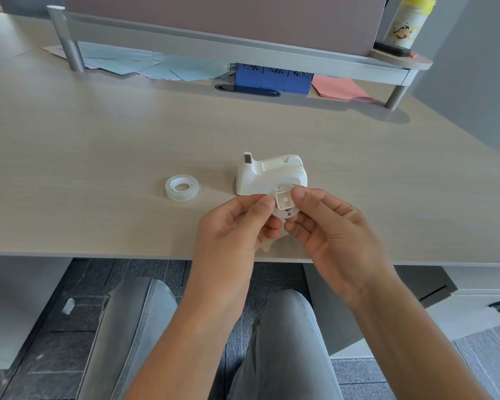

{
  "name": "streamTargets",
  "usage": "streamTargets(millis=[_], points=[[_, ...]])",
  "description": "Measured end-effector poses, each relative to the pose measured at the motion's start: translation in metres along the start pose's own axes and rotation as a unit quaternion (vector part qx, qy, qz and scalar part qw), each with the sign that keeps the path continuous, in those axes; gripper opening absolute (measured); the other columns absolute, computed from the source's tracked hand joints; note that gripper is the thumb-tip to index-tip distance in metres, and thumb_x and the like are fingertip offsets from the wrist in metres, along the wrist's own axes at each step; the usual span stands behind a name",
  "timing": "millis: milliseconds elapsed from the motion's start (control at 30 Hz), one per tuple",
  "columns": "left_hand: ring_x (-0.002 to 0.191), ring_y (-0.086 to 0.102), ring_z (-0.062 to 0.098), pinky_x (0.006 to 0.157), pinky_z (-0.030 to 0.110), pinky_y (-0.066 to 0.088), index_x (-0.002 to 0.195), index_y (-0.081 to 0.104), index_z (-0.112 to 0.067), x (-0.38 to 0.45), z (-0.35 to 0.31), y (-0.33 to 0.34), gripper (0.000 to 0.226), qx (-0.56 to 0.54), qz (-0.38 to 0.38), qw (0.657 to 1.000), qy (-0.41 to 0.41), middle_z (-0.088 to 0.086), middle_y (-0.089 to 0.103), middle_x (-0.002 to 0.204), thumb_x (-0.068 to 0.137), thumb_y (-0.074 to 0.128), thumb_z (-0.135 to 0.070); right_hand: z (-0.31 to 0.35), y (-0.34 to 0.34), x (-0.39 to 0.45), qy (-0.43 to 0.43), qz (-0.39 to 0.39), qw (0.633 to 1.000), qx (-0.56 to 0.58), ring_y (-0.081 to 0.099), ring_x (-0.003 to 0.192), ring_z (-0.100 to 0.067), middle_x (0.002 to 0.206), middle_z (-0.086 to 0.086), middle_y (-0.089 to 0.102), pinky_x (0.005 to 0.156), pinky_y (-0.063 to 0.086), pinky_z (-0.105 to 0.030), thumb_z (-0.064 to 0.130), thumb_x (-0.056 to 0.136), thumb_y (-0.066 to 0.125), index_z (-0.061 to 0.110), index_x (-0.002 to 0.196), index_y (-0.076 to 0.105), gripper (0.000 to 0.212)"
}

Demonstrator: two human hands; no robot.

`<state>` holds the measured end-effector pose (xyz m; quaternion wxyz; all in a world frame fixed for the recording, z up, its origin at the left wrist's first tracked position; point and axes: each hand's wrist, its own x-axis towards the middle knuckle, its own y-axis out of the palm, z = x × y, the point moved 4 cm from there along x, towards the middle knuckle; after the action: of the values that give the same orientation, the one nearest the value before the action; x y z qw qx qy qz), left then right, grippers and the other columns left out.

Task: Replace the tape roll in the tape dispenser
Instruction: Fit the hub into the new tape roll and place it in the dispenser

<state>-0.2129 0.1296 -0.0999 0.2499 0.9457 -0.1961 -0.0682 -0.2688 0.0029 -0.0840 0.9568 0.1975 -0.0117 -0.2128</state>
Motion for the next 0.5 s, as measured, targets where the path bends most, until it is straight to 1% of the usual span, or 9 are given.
streamTargets(millis=[100, 167, 267, 333, 433, 500], points=[[0.073, 0.06, 0.021, 0.075, 0.033, 0.054, 0.085, 0.079, -0.009, 0.0008, 0.0022, 0.001, 0.015, 0.013, 0.003, 1.0, -0.004, 0.006, 0.074, 0.075, 0.095, 0.067, -0.011, -0.0011, -0.0018, -0.0002, -0.004, -0.01, 1.0, -0.011, 0.064, 0.08, -0.021, 0.095, -0.019, 0.069, 0.078, 0.057, -0.028, 0.03, 0.072, 0.083, 0.009, 0.092, 0.082, 0.029], [0.074, 0.062, 0.021, 0.077, 0.036, 0.054, 0.086, 0.08, -0.009, 0.001, 0.0028, 0.0019, 0.012, 0.021, 0.006, 1.0, -0.007, 0.007, 0.075, 0.076, 0.093, 0.071, -0.015, -0.0011, -0.0028, -0.0009, -0.009, -0.017, 1.0, -0.018, 0.061, 0.08, -0.021, 0.094, -0.019, 0.067, 0.077, 0.056, -0.029, 0.03, 0.071, 0.083, 0.009, 0.093, 0.082, 0.03], [0.071, 0.063, 0.018, 0.076, 0.033, 0.055, 0.094, 0.08, -0.004, 0.0016, 0.0033, 0.0016, 0.012, 0.021, 0.002, 1.0, -0.021, 0.009, 0.076, 0.077, 0.088, 0.074, -0.013, -0.0004, -0.0045, -0.0021, -0.015, -0.031, 0.999, -0.029, 0.059, 0.08, -0.023, 0.09, -0.019, 0.065, 0.077, 0.055, -0.029, 0.031, 0.069, 0.084, 0.009, 0.092, 0.082, 0.032], [0.07, 0.063, 0.017, 0.072, 0.03, 0.056, 0.097, 0.08, 0.0, 0.003, 0.0033, 0.0, 0.015, 0.015, 0.004, 0.999, -0.034, 0.012, 0.074, 0.08, 0.087, 0.075, -0.009, 0.0003, -0.0053, -0.002, -0.014, -0.027, 0.999, -0.029, 0.06, 0.078, -0.021, 0.086, -0.015, 0.068, 0.075, 0.056, -0.027, 0.03, 0.068, 0.084, 0.01, 0.09, 0.082, 0.03], [0.067, 0.062, 0.017, 0.065, 0.023, 0.057, 0.091, 0.08, 0.0, 0.0043, 0.0012, -0.0005, 0.015, -0.015, 0.025, 0.998, -0.059, 0.014, 0.073, 0.079, 0.08, 0.077, -0.009, 0.001, -0.0048, -0.0009, 0.001, -0.003, 1.0, -0.008, 0.06, 0.077, -0.02, 0.086, -0.012, 0.071, 0.072, 0.056, -0.025, 0.027, 0.07, 0.083, 0.009, 0.087, 0.082, 0.025], [0.065, 0.063, 0.015, 0.062, 0.021, 0.057, 0.087, 0.079, -0.002, 0.0044, -0.001, 0.0008, 0.018, -0.035, 0.04, 0.996, -0.066, 0.013, 0.072, 0.077, 0.073, 0.077, -0.013, 0.0006, -0.0043, -0.0003, 0.012, 0.009, 1.0, 0.012, 0.057, 0.079, -0.021, 0.089, -0.012, 0.072, 0.072, 0.057, -0.025, 0.027, 0.069, 0.083, 0.007, 0.091, 0.08, 0.03]])
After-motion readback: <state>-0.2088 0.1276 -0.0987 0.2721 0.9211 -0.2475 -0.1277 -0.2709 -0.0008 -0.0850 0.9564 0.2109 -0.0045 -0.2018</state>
